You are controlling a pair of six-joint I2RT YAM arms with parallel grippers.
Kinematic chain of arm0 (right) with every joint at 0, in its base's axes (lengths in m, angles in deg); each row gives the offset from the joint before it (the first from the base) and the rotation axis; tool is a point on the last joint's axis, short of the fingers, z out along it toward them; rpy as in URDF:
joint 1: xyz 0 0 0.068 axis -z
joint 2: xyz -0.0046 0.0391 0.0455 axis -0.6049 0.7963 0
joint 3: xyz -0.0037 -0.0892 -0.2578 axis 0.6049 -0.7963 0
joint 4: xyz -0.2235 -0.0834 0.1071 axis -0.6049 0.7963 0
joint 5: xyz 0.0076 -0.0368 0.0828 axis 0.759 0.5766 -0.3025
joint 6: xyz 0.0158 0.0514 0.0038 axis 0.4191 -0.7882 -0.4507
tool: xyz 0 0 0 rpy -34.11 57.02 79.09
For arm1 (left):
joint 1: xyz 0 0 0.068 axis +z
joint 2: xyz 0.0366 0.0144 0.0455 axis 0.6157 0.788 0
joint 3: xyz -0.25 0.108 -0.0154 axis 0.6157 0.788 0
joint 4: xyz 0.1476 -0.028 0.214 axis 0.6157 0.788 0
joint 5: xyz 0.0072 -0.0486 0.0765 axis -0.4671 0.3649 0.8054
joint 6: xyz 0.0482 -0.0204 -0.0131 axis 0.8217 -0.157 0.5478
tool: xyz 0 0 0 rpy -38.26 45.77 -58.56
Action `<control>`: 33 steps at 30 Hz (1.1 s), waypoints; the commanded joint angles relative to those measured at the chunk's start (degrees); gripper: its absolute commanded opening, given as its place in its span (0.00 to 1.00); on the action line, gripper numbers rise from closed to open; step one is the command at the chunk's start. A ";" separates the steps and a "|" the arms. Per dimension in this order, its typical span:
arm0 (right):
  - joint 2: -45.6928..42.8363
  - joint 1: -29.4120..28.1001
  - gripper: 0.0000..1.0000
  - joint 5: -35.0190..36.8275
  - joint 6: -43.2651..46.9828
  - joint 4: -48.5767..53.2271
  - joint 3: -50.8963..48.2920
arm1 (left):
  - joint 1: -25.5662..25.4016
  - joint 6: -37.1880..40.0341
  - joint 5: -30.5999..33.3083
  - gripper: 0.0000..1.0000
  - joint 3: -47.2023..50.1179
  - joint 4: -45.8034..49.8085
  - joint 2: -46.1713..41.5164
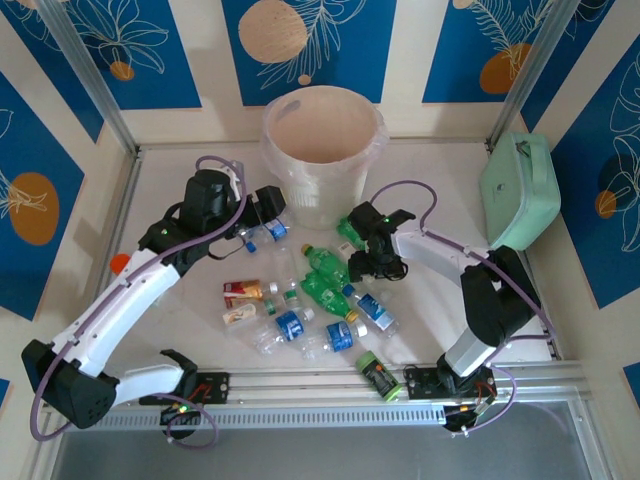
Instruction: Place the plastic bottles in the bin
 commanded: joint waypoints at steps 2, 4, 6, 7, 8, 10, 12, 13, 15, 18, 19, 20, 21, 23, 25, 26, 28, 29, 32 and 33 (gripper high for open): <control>1.75 -0.34 0.77 -0.09 0.96 -0.67 0.56 | 0.61 -0.90 0.42 0.85 1.85 -0.91 -1.83; 2.54 -0.41 0.76 -0.07 1.09 -0.72 0.63 | 0.61 -1.12 0.55 0.85 2.42 -1.00 -2.23; 3.29 -0.38 0.75 0.01 1.18 -0.79 0.63 | 0.69 -1.21 0.64 0.85 2.87 -0.99 -2.46; 3.63 -0.39 0.75 -0.14 1.18 -0.85 0.60 | 0.68 -1.22 0.64 0.85 2.95 -1.08 -2.59; 3.89 -0.39 0.75 -0.25 1.26 -0.95 0.63 | 0.72 -1.29 0.64 0.85 3.17 -1.03 -2.67; 4.33 -0.40 0.75 -0.33 1.27 -0.91 0.85 | 0.69 -1.29 0.64 0.85 3.40 -1.15 -2.80; 4.76 -0.41 0.74 -0.37 1.35 -1.05 0.98 | 0.69 -1.47 0.72 0.85 3.68 -1.25 -2.85; 5.00 -0.41 0.73 -0.39 1.43 -1.12 0.98 | 0.69 -1.55 0.64 0.85 3.82 -1.39 -2.89; 5.30 -0.41 0.71 -0.61 1.53 -1.20 1.07 | 0.71 -1.78 0.64 0.85 4.18 -1.62 -3.02; 5.51 -0.58 0.65 -0.76 1.72 -1.28 1.16 | 0.70 -2.08 0.65 0.85 4.75 -1.87 -3.15; 5.45 -0.67 0.64 -0.71 1.73 -1.28 1.16 | 0.69 -2.17 0.64 0.85 4.95 -1.96 -3.24; 5.36 -0.71 0.64 -0.58 1.66 -1.24 1.16 | 0.69 -2.26 0.68 0.84 5.06 -1.92 -3.32; 5.28 -0.89 0.64 -0.48 1.70 -1.27 1.11 | 0.69 -2.31 0.72 0.84 5.15 -1.89 -3.37; 4.93 -1.11 0.63 -0.25 1.74 -1.39 0.98 | 0.70 -2.26 0.90 0.84 5.32 -1.86 -3.51; 4.61 -1.33 0.62 0.29 1.57 -1.28 0.98 | 0.69 -2.26 1.05 0.84 5.33 -1.78 -3.66; 4.39 -1.45 0.62 0.48 1.45 -1.18 0.91 | 0.69 -2.26 1.07 0.84 5.32 -1.79 -3.60; 3.93 -1.83 0.61 1.15 1.22 -1.09 0.81 | 0.69 -2.26 1.16 0.85 5.33 -1.70 -3.68; 3.70 -2.02 0.60 1.43 1.18 -0.95 0.85 | 0.69 -2.26 1.25 0.84 5.32 -1.70 -3.74; 2.95 -2.76 0.58 2.68 0.75 -0.33 0.89 | 0.69 -2.27 1.42 0.85 5.24 -1.59 -3.77; 2.54 -2.99 0.58 2.95 0.50 -0.11 0.83 | 0.69 -2.26 1.43 0.84 5.24 -1.53 -3.85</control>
